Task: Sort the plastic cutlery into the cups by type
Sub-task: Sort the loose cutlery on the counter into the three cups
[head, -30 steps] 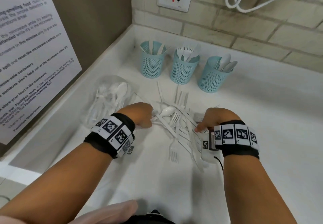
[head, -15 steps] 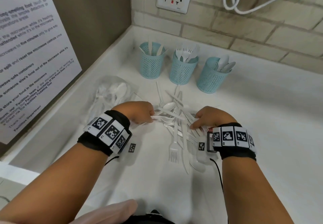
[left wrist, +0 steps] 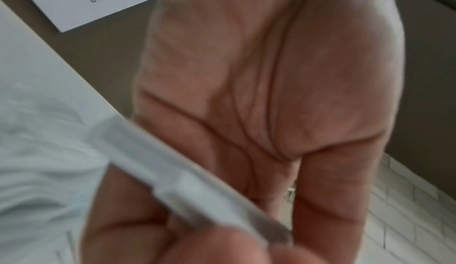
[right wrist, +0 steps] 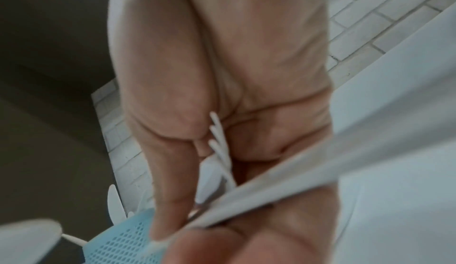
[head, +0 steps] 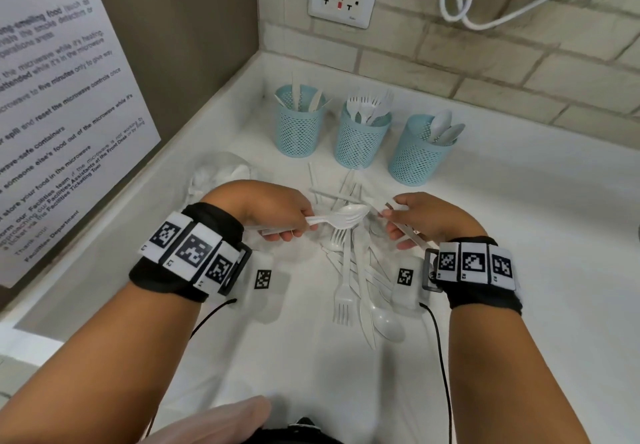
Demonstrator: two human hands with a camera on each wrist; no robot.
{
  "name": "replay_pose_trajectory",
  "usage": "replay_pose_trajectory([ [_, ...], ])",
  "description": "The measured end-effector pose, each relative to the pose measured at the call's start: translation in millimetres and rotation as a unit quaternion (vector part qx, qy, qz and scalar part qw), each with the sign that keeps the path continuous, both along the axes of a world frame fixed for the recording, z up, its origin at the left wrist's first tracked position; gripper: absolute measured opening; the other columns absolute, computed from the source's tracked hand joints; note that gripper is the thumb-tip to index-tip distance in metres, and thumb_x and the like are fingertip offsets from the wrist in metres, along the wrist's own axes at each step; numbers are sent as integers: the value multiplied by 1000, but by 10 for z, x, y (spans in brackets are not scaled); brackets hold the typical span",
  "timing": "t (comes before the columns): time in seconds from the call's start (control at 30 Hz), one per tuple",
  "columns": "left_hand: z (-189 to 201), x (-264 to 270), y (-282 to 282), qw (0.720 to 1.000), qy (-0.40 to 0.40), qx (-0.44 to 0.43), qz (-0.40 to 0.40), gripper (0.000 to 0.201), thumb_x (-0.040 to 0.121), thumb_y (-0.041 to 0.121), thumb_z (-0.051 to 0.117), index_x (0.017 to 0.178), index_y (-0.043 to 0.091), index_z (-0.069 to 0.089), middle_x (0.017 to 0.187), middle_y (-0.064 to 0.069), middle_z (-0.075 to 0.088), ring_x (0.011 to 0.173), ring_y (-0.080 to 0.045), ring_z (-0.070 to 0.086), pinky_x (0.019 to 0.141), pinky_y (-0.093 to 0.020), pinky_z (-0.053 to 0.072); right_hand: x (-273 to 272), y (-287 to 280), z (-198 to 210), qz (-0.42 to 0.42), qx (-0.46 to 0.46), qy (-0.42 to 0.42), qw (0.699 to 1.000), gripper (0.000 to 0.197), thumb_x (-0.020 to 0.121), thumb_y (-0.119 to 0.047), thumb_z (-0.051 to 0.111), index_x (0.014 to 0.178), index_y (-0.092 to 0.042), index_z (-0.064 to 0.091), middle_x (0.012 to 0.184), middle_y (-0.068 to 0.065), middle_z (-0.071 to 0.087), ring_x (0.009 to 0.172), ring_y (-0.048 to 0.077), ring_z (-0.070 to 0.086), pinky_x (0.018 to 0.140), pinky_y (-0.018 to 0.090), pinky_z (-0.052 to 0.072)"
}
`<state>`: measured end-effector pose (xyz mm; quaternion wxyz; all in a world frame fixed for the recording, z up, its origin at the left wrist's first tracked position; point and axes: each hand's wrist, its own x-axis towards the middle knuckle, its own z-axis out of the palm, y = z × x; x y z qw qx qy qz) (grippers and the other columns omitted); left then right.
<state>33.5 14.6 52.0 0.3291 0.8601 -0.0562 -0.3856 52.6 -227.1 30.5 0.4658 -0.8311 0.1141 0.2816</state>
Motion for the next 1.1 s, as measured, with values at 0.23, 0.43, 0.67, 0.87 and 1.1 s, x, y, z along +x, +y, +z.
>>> replay_pose_trajectory([
  [0.23,-35,26,-71,981,-9,-170,97,13,97,20,49,89,10,52,72,1,48,60,-8,44,53,-20,38,29,14,-42,-42,107,-46,992,21,95,-9,52,114,1,55,91,16,66,68,17,66,64,28,57],
  [0.43,-244,50,-290,948,49,-256,185,5,99,12,44,98,12,49,86,-6,58,71,-14,57,62,-23,53,70,154,-18,-94,246,-60,963,14,96,6,41,107,1,49,104,18,66,90,26,69,76,30,58],
  [0.67,-326,39,-443,937,41,-310,155,20,99,8,39,110,13,55,98,-9,64,85,-21,62,79,-35,54,111,451,-81,-144,339,-66,927,27,97,7,37,123,5,42,104,17,64,89,24,66,74,33,58],
  [0.87,-355,18,-459,905,32,-386,176,25,102,15,34,121,10,50,94,-15,62,88,-30,63,92,-48,51,82,624,-198,-95,195,-105,971,25,99,-13,45,121,-1,46,103,15,63,82,23,62,72,36,53],
  [1.1,-426,29,-477,895,-26,-398,199,19,97,2,44,91,16,56,85,-6,61,73,-15,66,72,-29,57,26,713,-263,-61,135,-115,982,29,102,-24,35,123,-7,44,111,12,60,88,21,62,72,28,54],
])
